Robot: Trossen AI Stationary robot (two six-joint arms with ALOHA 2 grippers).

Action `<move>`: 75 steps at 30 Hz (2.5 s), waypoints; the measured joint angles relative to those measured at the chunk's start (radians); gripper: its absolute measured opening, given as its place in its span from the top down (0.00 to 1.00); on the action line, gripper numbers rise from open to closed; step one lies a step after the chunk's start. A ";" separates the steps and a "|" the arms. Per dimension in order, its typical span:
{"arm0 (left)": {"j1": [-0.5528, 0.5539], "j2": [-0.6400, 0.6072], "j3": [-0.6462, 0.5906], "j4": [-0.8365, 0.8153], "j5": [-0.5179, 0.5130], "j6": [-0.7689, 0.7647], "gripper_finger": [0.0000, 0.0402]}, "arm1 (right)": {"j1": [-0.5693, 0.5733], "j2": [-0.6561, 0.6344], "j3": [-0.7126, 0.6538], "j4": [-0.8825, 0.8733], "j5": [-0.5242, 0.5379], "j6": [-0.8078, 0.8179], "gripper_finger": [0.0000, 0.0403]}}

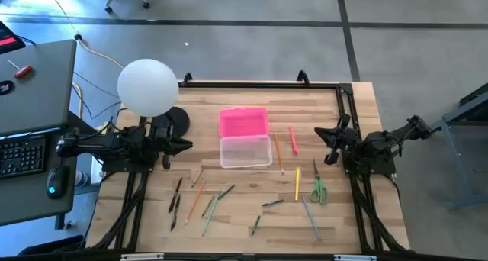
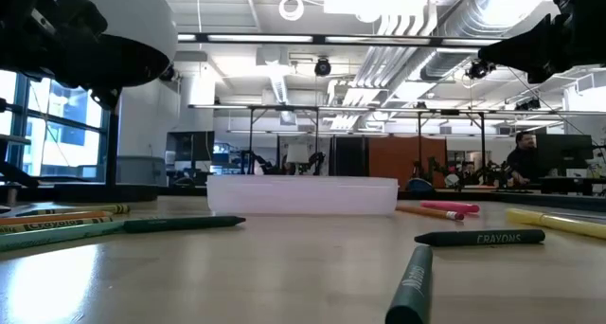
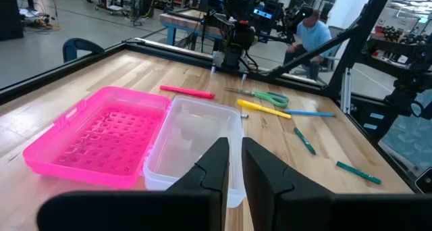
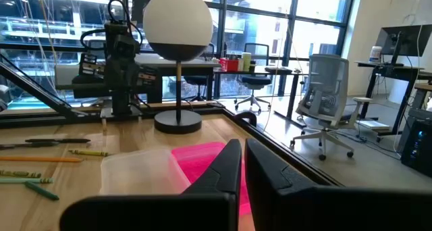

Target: Pick & place school supplies into a supply box

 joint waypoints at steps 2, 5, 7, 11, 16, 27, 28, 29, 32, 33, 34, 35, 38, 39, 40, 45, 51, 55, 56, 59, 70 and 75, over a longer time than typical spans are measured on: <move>0.000 0.000 0.000 0.000 0.000 0.000 0.82 | 0.000 0.000 0.000 0.000 0.000 0.000 1.00; 0.000 0.000 0.000 0.000 0.000 0.000 0.82 | 0.000 0.000 0.000 0.000 0.000 0.000 1.00; 0.000 0.000 0.000 0.000 0.000 0.000 0.82 | 0.000 0.000 0.000 0.000 0.000 0.000 1.00; 0.000 0.000 0.000 0.000 0.000 0.000 0.82 | 0.000 0.000 0.000 0.000 0.000 0.000 1.00; 0.000 0.000 0.000 0.001 0.000 0.000 0.82 | 0.000 0.000 0.000 0.000 0.000 0.000 1.00; 0.000 0.000 0.000 0.001 0.000 0.000 0.82 | 0.000 0.000 0.000 0.000 0.000 0.000 1.00; 0.000 0.000 0.000 0.001 0.000 0.000 0.82 | 0.000 0.000 0.000 0.000 0.000 0.000 1.00; 0.000 0.000 0.000 0.001 0.000 0.000 0.82 | 0.000 0.000 0.000 0.000 0.000 0.000 1.00; 0.000 0.000 0.000 0.001 0.000 0.000 0.82 | 0.000 0.000 0.000 0.000 0.000 0.000 1.00; 0.000 0.000 0.000 0.001 0.000 0.000 0.82 | 0.000 0.000 0.000 0.000 0.000 0.000 1.00; 0.000 0.000 0.000 0.002 0.000 0.000 0.82 | 0.000 0.000 0.000 0.000 0.000 0.000 1.00; 0.000 0.000 0.000 0.001 0.000 0.000 0.82 | 0.000 0.000 0.000 0.000 0.000 0.000 1.00; 0.000 0.000 0.000 0.002 0.000 0.000 0.82 | 0.000 0.000 0.000 0.000 0.000 0.000 1.00; 0.000 0.000 0.000 0.002 0.000 0.000 0.82 | 0.000 0.000 0.000 0.000 0.000 0.000 1.00; 0.000 0.000 0.000 0.002 0.000 0.000 0.82 | 0.000 0.000 0.000 0.000 0.000 0.000 1.00; 0.000 0.000 0.000 0.002 0.000 0.000 0.82 | 0.000 0.000 0.000 0.000 0.000 0.000 1.00; 0.000 0.000 0.001 0.002 0.000 0.000 0.82 | 0.000 0.000 0.000 0.000 0.000 0.000 1.00; 0.000 0.000 0.001 0.002 0.000 0.000 0.82 | 0.000 0.000 0.000 0.000 0.000 0.000 1.00; 0.000 0.000 0.001 0.002 0.000 0.000 0.82 | 0.000 0.000 0.000 0.000 0.000 0.000 1.00; 0.000 0.000 0.001 0.002 0.000 0.000 0.82 | 0.000 0.000 0.000 0.000 0.000 0.000 1.00; 0.000 0.000 0.001 0.002 -0.001 0.008 0.82 | 0.000 0.000 0.000 0.000 0.000 0.000 1.00; 0.000 0.000 0.001 0.003 -0.004 0.026 0.82 | 0.000 0.000 0.000 0.000 0.000 0.000 1.00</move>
